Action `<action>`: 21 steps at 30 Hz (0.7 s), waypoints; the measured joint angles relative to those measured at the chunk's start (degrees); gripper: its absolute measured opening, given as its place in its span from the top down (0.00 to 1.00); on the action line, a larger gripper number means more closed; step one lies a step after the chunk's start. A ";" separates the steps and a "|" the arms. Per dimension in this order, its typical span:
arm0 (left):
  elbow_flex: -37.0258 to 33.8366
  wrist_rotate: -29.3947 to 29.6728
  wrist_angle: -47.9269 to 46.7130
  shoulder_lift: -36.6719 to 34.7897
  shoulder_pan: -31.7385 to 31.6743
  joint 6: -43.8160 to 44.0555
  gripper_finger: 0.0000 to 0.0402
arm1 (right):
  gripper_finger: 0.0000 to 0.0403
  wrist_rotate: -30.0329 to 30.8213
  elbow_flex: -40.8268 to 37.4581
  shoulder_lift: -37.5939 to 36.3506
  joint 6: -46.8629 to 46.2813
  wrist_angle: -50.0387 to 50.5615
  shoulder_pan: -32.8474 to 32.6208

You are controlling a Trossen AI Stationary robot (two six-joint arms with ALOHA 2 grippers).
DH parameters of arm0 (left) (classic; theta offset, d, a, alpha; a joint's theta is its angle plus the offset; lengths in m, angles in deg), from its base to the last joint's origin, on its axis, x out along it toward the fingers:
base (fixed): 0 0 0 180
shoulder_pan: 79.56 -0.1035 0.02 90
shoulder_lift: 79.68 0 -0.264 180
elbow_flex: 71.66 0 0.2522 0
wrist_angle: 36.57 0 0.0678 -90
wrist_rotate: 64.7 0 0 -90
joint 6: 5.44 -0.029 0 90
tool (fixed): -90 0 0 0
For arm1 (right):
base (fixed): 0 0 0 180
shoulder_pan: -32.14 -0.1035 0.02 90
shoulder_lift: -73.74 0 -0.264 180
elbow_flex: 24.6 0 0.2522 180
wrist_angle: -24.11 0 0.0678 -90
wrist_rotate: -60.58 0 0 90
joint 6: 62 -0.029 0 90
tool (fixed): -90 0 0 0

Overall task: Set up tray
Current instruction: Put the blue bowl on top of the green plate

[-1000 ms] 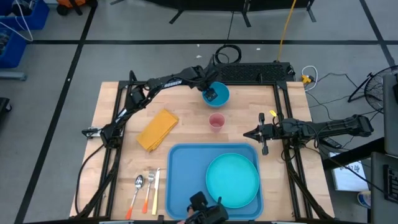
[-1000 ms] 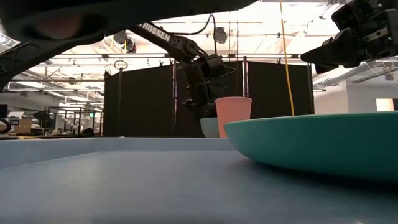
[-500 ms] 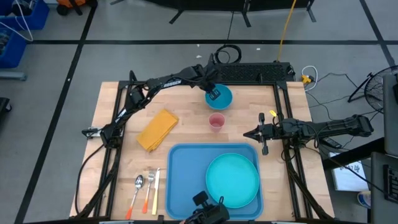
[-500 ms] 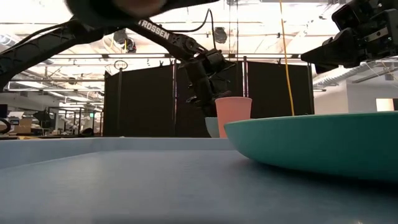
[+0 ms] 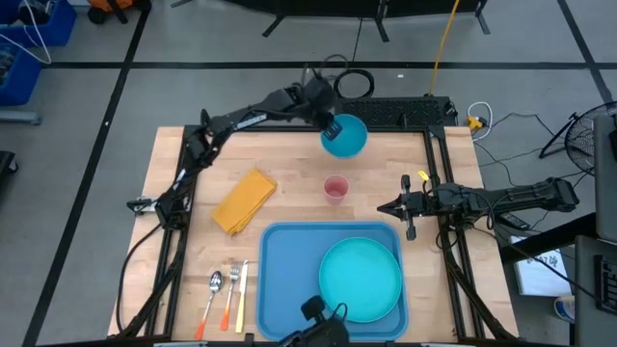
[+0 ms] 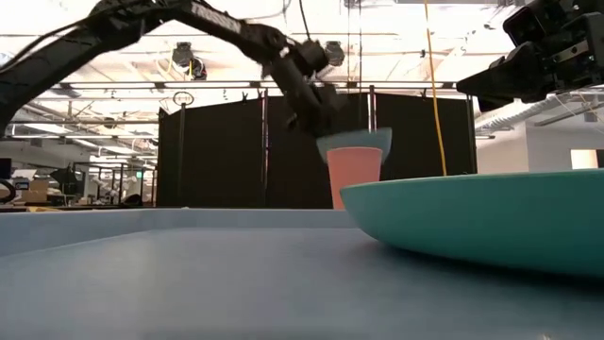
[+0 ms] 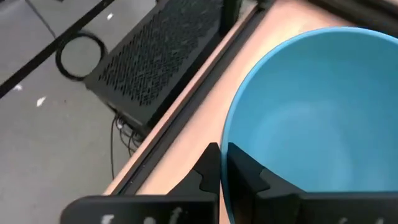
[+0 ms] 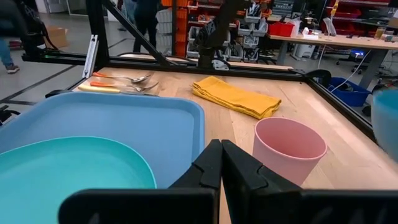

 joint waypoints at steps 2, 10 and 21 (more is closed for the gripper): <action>0.00 -0.54 -1.44 -2.42 0.52 -0.41 0.98 | 1.00 0.00 0.00 0.00 0.05 0.12 0.00; 0.11 -1.13 -10.96 -10.13 9.26 -3.39 0.98 | 1.00 0.29 0.00 0.00 0.37 0.53 0.02; 0.09 0.34 -12.49 -10.02 29.01 -4.99 0.98 | 1.00 4.87 0.02 0.00 -0.92 2.99 0.04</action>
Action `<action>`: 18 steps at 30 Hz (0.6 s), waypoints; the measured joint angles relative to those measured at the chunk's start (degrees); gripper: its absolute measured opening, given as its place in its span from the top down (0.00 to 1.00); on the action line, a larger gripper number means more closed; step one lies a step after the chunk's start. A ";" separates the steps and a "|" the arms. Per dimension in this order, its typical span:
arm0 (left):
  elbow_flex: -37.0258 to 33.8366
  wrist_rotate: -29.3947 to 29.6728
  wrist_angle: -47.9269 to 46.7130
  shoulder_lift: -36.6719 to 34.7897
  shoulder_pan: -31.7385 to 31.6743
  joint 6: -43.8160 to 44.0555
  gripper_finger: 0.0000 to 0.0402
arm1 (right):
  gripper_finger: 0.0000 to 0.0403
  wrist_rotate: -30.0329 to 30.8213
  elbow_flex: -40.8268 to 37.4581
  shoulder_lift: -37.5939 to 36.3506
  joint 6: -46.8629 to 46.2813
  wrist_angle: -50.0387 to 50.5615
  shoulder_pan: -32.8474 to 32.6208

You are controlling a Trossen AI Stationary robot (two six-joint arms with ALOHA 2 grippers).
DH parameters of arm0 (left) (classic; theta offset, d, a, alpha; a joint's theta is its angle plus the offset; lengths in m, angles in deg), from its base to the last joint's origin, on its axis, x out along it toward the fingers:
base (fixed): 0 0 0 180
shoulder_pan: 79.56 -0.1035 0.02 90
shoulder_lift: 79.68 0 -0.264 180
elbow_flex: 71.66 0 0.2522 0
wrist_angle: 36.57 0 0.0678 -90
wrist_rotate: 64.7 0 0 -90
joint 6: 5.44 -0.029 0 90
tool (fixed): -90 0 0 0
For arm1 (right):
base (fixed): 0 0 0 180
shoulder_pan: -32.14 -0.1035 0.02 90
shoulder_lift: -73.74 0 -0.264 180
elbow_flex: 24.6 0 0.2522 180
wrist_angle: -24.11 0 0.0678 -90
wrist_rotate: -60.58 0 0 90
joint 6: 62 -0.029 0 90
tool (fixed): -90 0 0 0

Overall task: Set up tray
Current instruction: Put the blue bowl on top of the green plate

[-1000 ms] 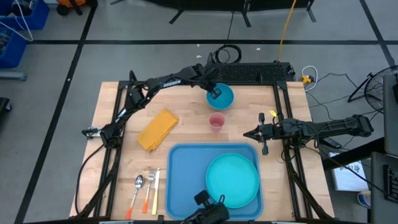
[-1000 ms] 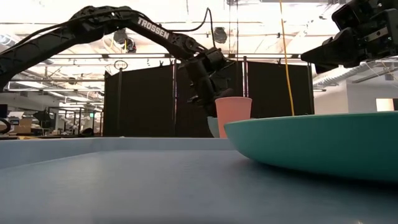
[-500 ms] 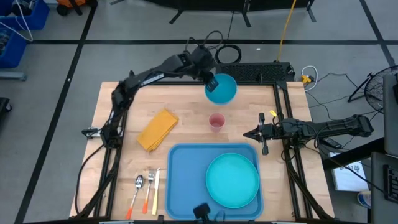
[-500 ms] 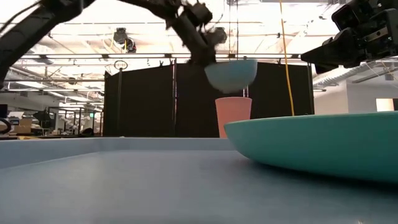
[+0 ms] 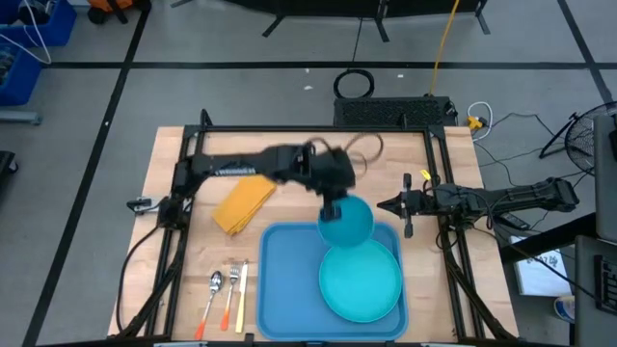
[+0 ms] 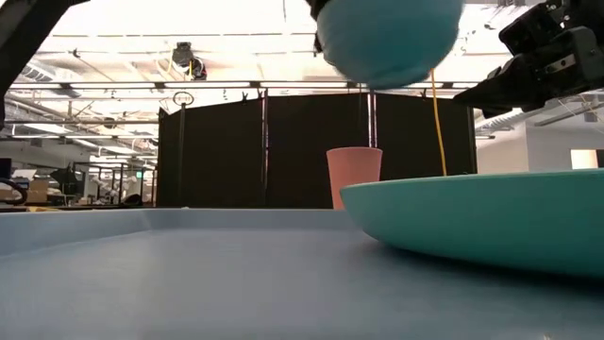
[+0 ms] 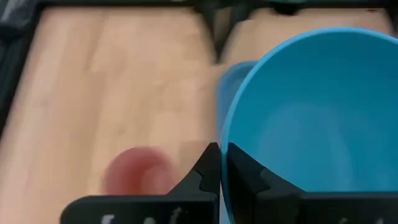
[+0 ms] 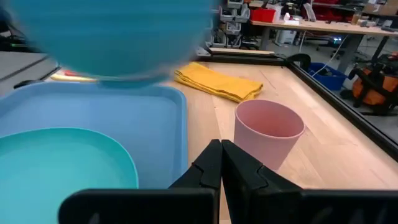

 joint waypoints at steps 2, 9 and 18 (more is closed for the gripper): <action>0.00 1.75 1.20 0.00 2.80 0.39 0.98 | 1.00 0.02 0.00 0.00 -0.17 0.00 0.00; 0.02 4.47 6.84 4.10 9.02 3.08 0.98 | 1.00 0.09 0.00 0.02 -1.05 -0.26 0.00; 0.00 4.52 12.17 12.75 10.54 7.03 0.98 | 1.00 0.09 0.00 0.02 -1.07 -0.68 0.00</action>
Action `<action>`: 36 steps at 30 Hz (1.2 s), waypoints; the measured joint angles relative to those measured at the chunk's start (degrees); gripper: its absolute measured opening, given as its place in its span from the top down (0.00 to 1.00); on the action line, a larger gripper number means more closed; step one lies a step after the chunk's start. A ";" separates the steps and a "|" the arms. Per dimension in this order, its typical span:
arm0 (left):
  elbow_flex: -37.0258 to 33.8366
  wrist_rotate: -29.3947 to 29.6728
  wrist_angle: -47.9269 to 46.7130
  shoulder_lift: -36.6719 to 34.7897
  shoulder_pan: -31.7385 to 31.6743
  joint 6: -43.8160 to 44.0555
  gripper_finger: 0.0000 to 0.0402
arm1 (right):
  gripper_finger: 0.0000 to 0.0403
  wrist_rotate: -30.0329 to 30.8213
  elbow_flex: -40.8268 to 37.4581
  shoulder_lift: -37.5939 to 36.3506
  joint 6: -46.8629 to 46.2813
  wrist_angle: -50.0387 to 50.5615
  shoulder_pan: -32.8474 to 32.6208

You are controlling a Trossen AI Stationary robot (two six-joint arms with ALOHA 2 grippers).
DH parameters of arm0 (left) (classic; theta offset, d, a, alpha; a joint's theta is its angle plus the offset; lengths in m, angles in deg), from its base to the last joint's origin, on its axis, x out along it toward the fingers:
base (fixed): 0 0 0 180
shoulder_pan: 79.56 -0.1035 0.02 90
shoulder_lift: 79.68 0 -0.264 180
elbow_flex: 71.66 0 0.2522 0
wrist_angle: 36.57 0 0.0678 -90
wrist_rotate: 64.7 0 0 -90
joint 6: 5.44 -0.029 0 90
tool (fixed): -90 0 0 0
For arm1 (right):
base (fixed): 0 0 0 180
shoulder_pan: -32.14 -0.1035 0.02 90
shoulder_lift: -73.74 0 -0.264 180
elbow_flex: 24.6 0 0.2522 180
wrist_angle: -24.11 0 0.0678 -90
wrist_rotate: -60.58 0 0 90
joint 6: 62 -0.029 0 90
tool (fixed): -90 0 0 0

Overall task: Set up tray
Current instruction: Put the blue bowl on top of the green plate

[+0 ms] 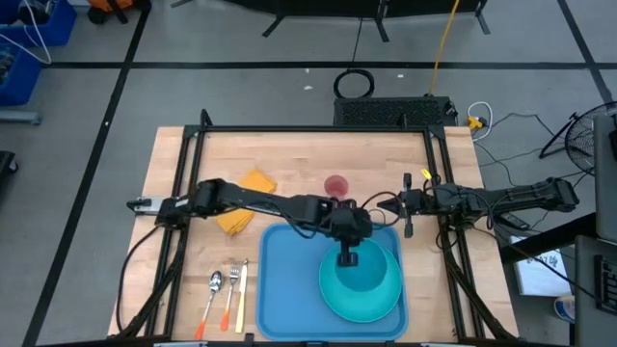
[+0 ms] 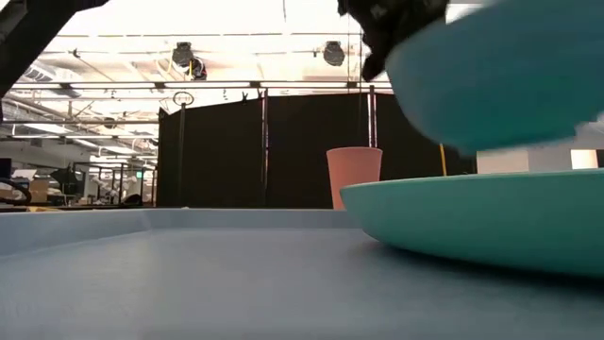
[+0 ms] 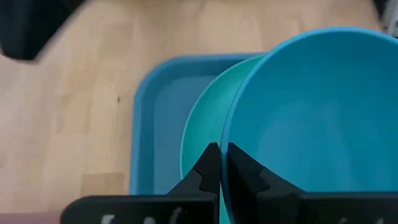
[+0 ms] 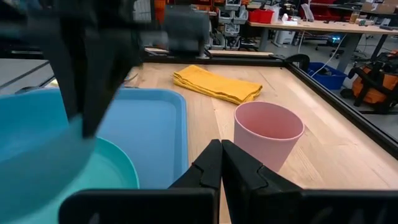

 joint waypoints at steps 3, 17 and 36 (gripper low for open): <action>0.00 -0.06 0.44 1.98 -0.04 0.92 0.98 | 1.00 0.02 0.00 0.00 0.28 0.04 0.00; -0.02 -3.66 0.80 4.37 0.76 4.17 0.98 | 1.00 0.04 0.00 0.00 0.61 0.17 0.00; 0.00 -4.15 4.98 7.10 2.06 5.50 0.98 | 1.00 1.38 0.00 0.00 0.48 0.50 0.00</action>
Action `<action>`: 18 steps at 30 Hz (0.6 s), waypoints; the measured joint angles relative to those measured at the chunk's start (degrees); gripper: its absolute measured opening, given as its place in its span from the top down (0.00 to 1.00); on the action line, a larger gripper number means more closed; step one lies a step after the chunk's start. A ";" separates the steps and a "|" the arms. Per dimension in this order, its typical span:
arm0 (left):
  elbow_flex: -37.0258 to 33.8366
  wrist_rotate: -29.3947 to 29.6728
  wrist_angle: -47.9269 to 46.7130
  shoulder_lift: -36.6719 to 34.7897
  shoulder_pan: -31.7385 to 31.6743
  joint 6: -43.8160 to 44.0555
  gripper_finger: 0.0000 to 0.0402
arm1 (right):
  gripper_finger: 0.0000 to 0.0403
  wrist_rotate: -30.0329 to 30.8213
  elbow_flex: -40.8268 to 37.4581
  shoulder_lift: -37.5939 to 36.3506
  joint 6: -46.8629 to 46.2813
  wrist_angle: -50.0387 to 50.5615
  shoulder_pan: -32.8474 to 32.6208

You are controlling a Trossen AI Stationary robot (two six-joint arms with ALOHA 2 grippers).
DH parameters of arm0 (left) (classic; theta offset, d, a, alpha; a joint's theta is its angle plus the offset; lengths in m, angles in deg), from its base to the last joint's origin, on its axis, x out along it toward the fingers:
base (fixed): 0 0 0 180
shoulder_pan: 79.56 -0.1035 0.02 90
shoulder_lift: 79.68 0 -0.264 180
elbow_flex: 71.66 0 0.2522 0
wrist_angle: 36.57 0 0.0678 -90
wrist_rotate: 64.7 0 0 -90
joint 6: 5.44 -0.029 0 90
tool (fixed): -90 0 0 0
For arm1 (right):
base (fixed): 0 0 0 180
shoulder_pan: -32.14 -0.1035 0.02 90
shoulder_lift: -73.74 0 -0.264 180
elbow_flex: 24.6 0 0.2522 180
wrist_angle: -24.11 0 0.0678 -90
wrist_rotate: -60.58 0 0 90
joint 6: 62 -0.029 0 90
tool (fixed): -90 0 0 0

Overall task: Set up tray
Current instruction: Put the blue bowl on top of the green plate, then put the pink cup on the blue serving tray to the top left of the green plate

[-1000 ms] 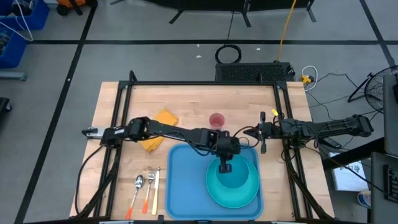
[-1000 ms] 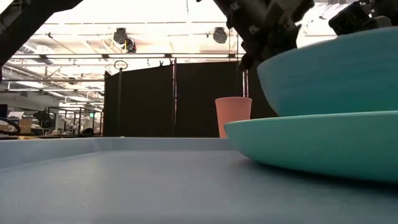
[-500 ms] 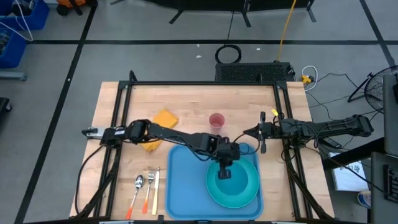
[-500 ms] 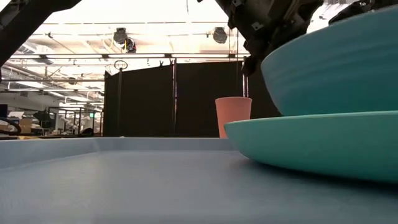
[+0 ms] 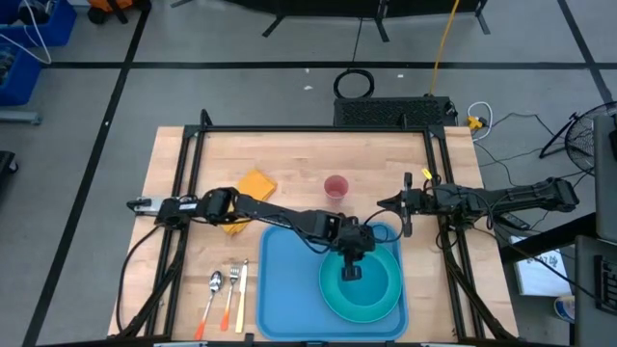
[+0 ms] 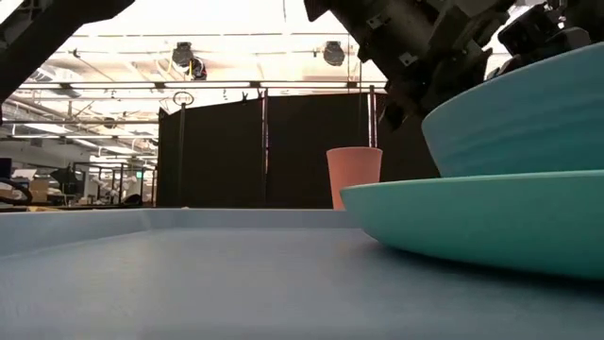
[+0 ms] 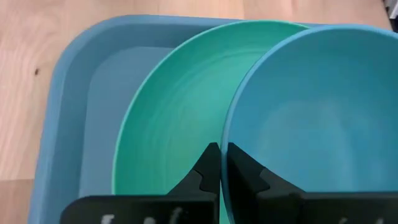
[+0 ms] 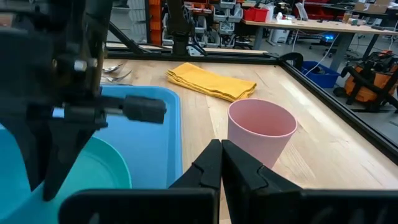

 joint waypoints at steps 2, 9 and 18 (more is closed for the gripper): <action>0.01 -0.18 -0.33 -0.04 -0.16 0.06 0.98 | 1.00 0.00 0.00 0.00 0.00 0.00 0.00; 0.02 -1.53 0.09 0.48 -0.56 0.18 0.95 | 1.00 -0.02 0.00 -0.02 0.00 0.02 0.00; 0.02 -0.98 2.38 0.66 -0.54 0.20 0.78 | 1.00 -0.04 0.00 -0.02 -0.02 0.28 0.00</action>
